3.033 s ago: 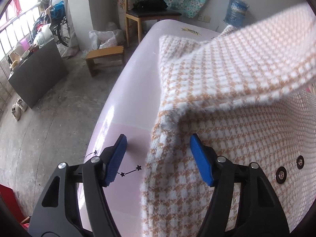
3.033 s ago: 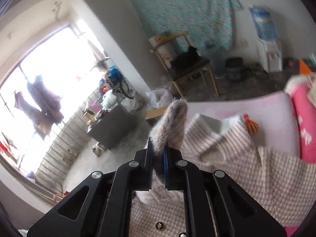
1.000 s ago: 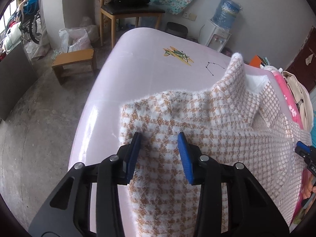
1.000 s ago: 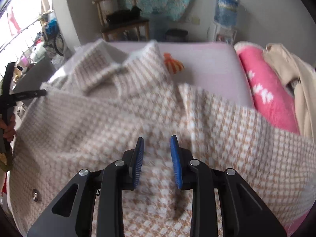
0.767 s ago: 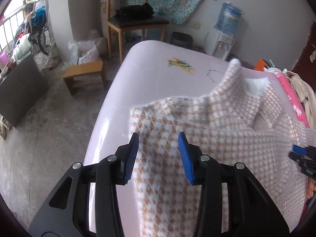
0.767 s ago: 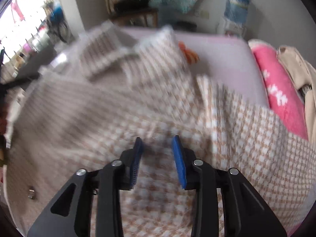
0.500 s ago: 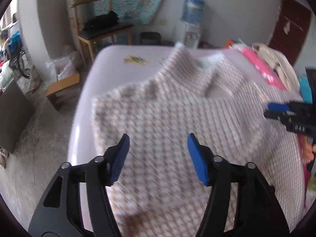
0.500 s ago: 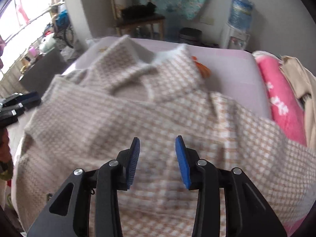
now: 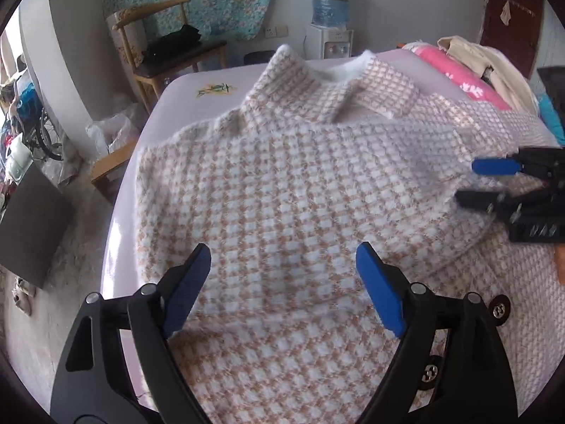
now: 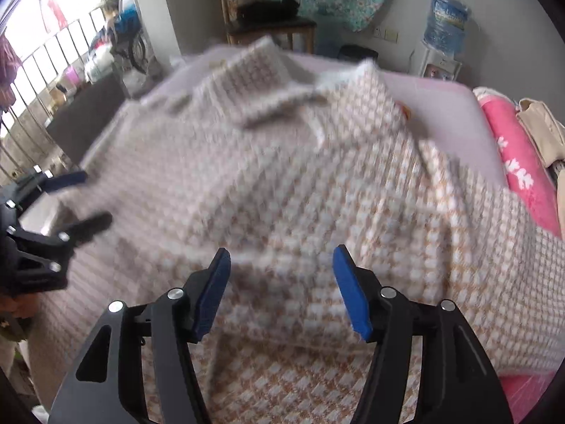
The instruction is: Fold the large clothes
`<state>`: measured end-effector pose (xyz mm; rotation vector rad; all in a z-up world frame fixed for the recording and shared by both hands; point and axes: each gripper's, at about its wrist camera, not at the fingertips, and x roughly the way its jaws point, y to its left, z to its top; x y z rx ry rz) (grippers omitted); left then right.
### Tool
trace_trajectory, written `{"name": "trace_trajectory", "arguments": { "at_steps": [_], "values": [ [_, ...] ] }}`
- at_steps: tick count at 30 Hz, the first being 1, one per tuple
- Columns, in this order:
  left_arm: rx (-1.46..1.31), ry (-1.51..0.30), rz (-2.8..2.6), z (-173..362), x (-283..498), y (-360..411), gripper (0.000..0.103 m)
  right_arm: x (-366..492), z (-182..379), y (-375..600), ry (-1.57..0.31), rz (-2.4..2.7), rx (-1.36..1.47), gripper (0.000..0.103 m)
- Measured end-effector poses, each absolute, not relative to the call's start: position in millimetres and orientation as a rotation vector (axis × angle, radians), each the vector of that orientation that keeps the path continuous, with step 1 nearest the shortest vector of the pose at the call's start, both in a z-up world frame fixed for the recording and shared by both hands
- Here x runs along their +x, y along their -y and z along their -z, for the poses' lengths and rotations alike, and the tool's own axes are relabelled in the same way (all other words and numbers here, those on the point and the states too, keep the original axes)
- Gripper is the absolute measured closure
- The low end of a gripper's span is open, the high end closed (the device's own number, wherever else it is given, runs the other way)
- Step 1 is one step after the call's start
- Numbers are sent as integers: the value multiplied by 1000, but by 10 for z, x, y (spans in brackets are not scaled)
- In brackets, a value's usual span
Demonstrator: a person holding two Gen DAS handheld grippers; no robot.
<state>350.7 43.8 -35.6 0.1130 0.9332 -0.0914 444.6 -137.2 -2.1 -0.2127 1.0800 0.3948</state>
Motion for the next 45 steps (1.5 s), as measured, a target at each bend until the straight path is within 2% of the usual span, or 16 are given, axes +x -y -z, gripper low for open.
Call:
{"name": "trace_trajectory", "arguments": {
  "at_steps": [2, 3, 8, 18, 22, 27, 35, 43, 45],
  "values": [
    [111, -989, 68, 493, 3608, -400, 18, 4414, 19, 1380, -1061, -387, -213, 39],
    [99, -1001, 49, 548, 3630, -418, 14, 4403, -25, 1413, -1080, -377, -182, 39],
    [57, -993, 28, 546, 3606, -476, 13, 4201, -329, 1875, -1084, -377, -19, 39],
    [35, -993, 29, 559, 3597, -505, 11, 3798, -699, 4590, -1035, 119, 463, 39],
    [35, -994, 30, 552, 3584, -519, 10, 3576, -715, 5570, -960, 311, 658, 39],
    [36, -997, 29, 564, 3594, -508, 10, 3460, -563, 6322, -897, 428, 856, 40],
    [37, -1005, 25, 570, 3617, -500, 9, 3754, -184, 6558, -885, 548, 966, 51],
    [40, -1014, 20, 584, 3651, -487, 9, 3811, -187, 6462, -825, 583, 900, 85],
    [41, -1014, 19, 585, 3652, -484, 9, 3805, -325, 6373, -799, 575, 837, 88]
  ]
}}
